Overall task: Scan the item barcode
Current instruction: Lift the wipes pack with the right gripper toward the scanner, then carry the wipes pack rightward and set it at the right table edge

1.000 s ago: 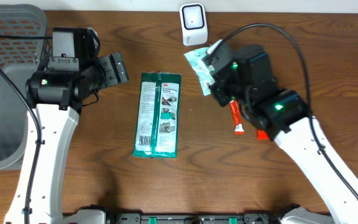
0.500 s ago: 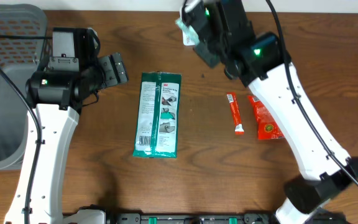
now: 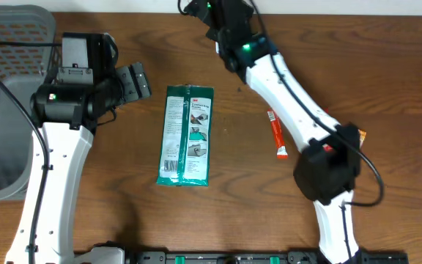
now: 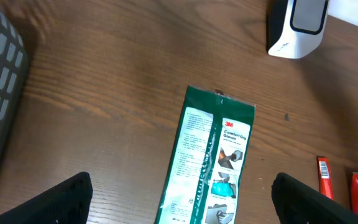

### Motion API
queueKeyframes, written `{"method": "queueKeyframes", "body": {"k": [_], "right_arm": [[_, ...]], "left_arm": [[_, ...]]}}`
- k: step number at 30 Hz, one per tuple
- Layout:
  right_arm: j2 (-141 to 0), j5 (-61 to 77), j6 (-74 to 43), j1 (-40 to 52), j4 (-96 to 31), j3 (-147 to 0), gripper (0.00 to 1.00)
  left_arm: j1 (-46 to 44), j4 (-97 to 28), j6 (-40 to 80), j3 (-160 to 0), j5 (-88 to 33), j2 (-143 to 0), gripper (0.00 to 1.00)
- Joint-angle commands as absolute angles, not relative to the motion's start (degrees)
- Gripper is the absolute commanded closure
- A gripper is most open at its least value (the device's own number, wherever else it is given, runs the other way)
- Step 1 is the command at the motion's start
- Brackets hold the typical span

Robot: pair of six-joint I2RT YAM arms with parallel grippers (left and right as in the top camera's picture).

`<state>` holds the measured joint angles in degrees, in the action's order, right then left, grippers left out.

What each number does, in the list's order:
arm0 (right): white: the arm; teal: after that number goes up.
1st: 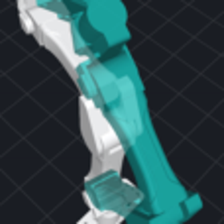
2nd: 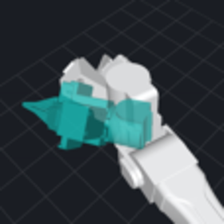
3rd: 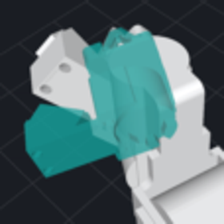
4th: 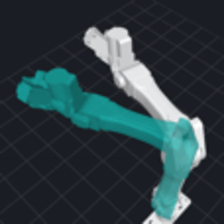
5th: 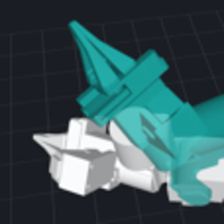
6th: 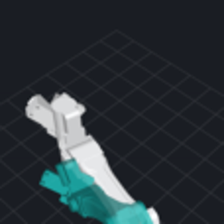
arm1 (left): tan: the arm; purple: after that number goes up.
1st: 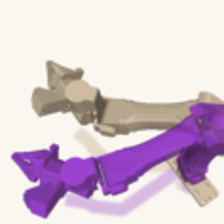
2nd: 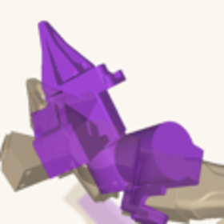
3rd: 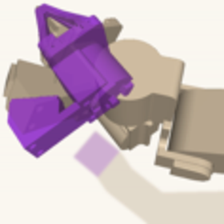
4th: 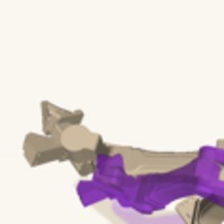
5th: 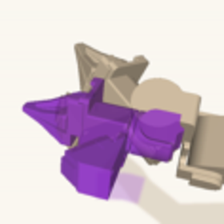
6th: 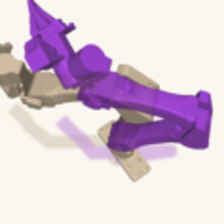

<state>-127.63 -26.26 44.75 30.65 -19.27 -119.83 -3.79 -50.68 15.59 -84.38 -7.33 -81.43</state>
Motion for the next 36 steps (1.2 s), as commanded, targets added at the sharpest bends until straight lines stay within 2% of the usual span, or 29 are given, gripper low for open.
{"method": "queueKeyframes", "body": {"k": [1, 12, 16, 21, 25, 36], "right_arm": [[-130.37, -32.29, 54.57, 31.51, -12.01, -120.46, 0.99], [-144.51, -38.96, 78.02, 31.55, 19.14, -120.46, 0.99], [-147.94, -39.13, 81.80, 31.66, 25.58, -120.44, 0.99], [-150.89, -40.60, 79.33, 31.90, 25.93, -120.36, 0.99], [-151.09, -40.03, 71.70, 31.88, 22.20, -120.27, 0.99], [-150.04, -40.27, 66.28, 31.70, 19.97, -120.29, 0.99]], "left_arm": [[-3.55, -50.74, 15.03, -84.33, -6.98, -81.34, 0.07], [-3.55, -50.74, 15.03, -84.33, -6.98, -81.34, 0.07], [-3.55, -50.74, 15.03, -84.33, -6.98, -81.34, 0.07], [-3.55, -50.74, 15.03, -84.33, -6.98, -81.34, 0.07], [-3.55, -50.74, 15.03, -84.33, -6.98, -81.34, 0.07], [-3.55, -50.74, 15.03, -84.33, -6.98, -81.34, 0.07]]}}
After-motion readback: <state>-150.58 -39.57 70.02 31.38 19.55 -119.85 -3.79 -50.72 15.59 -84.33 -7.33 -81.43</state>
